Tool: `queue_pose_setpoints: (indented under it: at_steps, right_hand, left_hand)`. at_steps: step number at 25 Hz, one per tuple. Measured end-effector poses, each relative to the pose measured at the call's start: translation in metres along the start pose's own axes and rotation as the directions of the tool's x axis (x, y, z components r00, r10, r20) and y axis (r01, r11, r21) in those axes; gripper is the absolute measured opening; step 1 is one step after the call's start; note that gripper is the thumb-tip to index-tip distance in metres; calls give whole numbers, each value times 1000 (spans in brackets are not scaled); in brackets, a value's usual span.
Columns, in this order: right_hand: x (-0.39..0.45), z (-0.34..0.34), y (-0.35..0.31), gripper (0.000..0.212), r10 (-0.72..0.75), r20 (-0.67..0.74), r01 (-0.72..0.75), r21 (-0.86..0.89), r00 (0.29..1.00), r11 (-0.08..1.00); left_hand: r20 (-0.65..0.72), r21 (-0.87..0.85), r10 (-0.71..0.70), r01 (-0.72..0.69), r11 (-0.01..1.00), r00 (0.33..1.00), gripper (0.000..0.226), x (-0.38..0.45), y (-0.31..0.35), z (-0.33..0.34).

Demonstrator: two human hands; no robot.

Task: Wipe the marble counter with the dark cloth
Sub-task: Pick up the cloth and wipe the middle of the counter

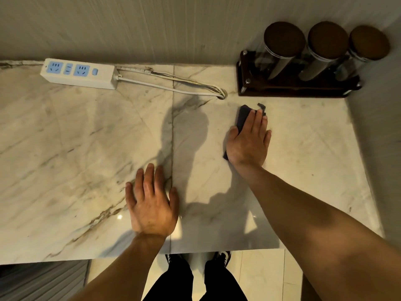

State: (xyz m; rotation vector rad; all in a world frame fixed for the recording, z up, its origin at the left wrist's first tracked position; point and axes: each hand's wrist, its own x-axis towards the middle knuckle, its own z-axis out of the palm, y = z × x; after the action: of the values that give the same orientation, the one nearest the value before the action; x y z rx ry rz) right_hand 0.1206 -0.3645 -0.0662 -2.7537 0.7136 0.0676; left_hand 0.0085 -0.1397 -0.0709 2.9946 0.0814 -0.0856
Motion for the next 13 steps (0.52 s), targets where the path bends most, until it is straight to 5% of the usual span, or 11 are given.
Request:
queue_pose_setpoints:
  at_steps: [8,13]
  right_hand:
    - [-51,5,11,67,52,-24,-52,1,998,999]
    - [-87,10,21,68,68,-48,-68,4,997,998]
  left_hand:
    - [-77,-38,60,-63,997,995,63,-1,-7,7]
    - [2,-74,9,-9,997,1000,63,1,-7,8]
